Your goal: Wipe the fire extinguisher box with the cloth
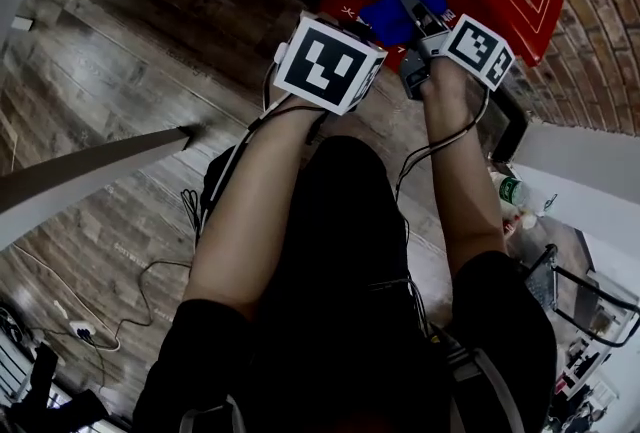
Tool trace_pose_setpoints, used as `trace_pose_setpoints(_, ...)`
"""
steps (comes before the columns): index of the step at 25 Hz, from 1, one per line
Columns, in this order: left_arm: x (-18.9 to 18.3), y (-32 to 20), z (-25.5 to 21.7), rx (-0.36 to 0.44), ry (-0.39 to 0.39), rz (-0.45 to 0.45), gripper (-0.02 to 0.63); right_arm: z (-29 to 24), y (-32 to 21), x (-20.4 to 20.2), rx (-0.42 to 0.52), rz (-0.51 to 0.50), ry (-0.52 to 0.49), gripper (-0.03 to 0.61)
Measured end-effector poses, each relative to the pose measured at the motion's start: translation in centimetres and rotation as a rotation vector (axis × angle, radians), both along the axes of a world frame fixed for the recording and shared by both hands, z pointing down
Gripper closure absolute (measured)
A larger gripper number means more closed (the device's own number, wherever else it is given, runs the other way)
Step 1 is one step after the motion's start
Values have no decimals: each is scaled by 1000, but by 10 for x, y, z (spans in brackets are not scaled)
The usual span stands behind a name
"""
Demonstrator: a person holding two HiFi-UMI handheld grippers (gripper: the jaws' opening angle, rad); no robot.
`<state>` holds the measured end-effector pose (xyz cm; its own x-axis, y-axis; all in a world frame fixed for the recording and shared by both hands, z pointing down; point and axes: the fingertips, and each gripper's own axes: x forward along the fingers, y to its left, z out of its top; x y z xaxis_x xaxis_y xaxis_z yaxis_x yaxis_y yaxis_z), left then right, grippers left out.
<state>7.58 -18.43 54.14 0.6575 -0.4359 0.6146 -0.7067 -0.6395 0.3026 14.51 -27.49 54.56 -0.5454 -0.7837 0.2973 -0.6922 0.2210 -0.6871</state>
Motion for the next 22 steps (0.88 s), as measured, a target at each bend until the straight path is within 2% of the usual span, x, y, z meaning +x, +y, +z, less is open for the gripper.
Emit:
trace_pose_setpoints(8,-15,-4,8,-5,-27,1,609,83,-2,12,-129,25,96,482)
trace_pose_setpoints(15,-25,-4,10,-9,-28,-2,609,98,1,14,-65,7,268,482)
trace_pose_setpoints(17,-26,-2,10,-11,-30,1,609,103,3,17,-81,23,251,482)
trace_pose_setpoints(22,-28,-1,5,6,-22,-3,609,130,9,30,-180,70,128,482)
